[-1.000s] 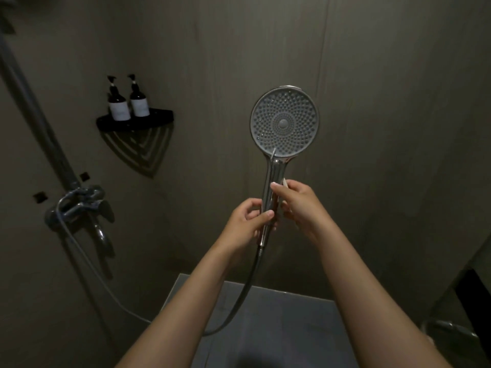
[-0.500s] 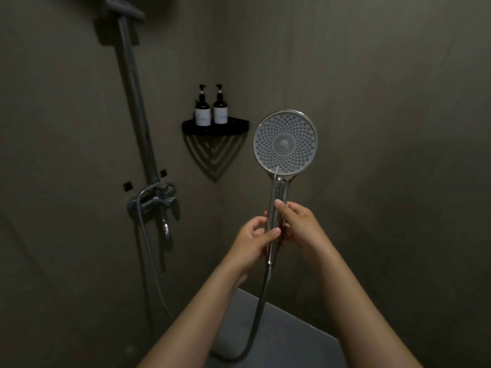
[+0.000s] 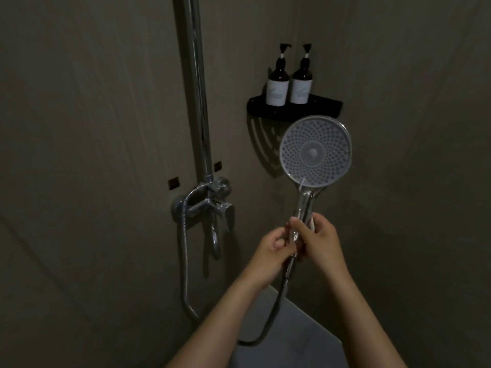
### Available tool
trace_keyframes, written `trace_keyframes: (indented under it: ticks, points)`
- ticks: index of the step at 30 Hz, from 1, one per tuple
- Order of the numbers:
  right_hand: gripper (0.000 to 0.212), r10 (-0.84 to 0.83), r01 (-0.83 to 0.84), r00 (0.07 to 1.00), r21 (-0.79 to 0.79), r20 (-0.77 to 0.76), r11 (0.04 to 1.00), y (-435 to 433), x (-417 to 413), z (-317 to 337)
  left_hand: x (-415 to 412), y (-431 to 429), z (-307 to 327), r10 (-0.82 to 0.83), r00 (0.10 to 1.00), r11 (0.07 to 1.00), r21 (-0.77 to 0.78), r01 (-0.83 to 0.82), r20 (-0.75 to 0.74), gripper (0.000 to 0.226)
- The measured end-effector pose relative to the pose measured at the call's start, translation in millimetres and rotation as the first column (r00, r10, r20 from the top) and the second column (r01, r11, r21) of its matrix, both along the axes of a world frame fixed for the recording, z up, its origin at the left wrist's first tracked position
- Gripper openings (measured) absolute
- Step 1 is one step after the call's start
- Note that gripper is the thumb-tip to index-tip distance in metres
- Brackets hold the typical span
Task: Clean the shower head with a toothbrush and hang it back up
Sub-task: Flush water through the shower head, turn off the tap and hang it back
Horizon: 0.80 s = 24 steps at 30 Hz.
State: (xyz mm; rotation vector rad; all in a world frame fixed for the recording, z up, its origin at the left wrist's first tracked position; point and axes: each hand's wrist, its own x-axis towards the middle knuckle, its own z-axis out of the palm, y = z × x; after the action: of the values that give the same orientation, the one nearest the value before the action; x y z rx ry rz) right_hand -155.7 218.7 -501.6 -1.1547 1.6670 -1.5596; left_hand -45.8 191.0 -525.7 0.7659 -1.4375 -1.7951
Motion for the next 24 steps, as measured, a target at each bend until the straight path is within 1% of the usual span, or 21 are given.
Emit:
trace_keyframes:
  ticks: [3,7,10,13,16,18,21,22,24]
  points:
    - [0.016,-0.014,0.014,1.000,-0.023,-0.006,1.000,-27.3,5.2,-12.1,-0.8,-25.4,-8.4,0.026,0.999,0.999,0.029,-0.027,0.033,0.027]
    - [0.019,-0.014,0.012,0.998,-0.027,-0.053,1.000,-65.2,13.6,-28.0,1.8,-59.4,-15.5,0.093,0.991,0.992,0.080,-0.101,0.093,0.022]
    - [0.022,0.006,-0.006,0.997,-0.003,-0.078,1.000,-88.8,14.4,-37.2,12.8,-82.5,-14.5,0.211,0.972,0.964,0.145,-0.225,0.105,0.023]
    - [0.016,0.042,-0.042,0.996,0.007,-0.073,0.999,-109.1,8.3,-44.7,34.3,-111.5,-6.3,0.399,0.914,0.891,0.206,-0.404,0.067,0.031]
    - [0.014,0.063,-0.062,0.996,0.017,-0.069,0.998,-122.7,2.8,-52.2,53.2,-136.8,5.4,0.554,0.832,0.781,0.344,-0.522,0.004,0.039]
    - [0.015,0.069,-0.067,0.996,0.035,-0.063,0.997,-128.2,2.5,-56.0,55.2,-149.0,10.7,0.578,0.816,0.728,0.443,-0.522,0.012,0.043]
    - [0.017,0.099,-0.098,0.995,0.053,-0.031,0.994,-136.9,0.7,-60.4,52.4,-158.2,11.5,0.585,0.810,0.674,0.540,-0.504,0.026,0.050]
    - [0.020,0.112,-0.111,0.994,0.051,-0.017,0.992,-139.0,0.4,-61.4,53.4,-159.7,11.6,0.594,0.805,0.655,0.578,-0.487,0.004,0.051]
    - [0.025,0.116,-0.116,0.993,0.038,-0.003,0.993,-142.0,-1.4,-62.2,59.3,-164.7,12.3,0.600,0.795,0.626,0.670,-0.399,-0.088,0.048]
